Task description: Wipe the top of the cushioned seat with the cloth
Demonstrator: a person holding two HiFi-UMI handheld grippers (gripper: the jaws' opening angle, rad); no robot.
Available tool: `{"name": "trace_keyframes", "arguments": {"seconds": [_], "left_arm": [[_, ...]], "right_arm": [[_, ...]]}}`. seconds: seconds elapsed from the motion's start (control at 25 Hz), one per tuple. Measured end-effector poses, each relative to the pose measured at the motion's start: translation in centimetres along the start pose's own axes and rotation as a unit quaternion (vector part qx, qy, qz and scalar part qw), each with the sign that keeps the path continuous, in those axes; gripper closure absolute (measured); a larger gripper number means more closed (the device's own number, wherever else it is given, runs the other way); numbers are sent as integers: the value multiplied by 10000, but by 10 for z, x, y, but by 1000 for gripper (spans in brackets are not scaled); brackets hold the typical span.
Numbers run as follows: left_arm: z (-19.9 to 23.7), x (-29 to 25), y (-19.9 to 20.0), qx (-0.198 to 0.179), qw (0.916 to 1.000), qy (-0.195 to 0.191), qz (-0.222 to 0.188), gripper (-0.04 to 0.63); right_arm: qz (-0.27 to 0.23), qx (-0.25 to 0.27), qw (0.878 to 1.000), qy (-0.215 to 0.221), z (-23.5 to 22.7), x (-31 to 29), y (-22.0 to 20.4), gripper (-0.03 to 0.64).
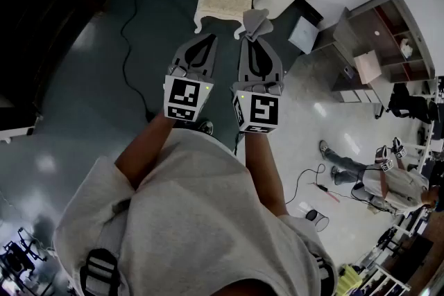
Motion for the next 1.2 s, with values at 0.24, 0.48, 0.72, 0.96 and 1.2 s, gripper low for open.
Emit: {"name": "trace_keyframes", "arguments": {"seconds": [0.24, 0.48, 0.72, 0.96, 1.2], "left_arm": [[6, 3, -15, -104, 9995, 98, 277, 580], [65, -2, -41, 64, 9958, 626, 667, 580], [129, -41, -90, 424, 9929, 717, 850, 580], [191, -112, -118, 513, 9918, 514, 1054, 580], [284, -170, -133, 616, 9889, 525, 1245, 580]], "right_arm": [[13, -468, 9988, -151, -15, -7, -16, 589], [362, -609, 9973, 210, -14, -48, -56, 588], [1135, -324, 9874, 1054, -2, -96, -118, 588], [2074, -1032, 9641, 1300, -15, -173, -170, 588], [2514, -854, 9534, 1435, -12, -265, -194, 588]]}}
Point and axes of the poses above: the fingertips, and each gripper's own axes: x backward along the fingers, z to its left, y out of its top, the point moved 3 cm from there along x, backward along the fingers, and after that the axes turned 10 degrees about -z, right-handed, at the moved point
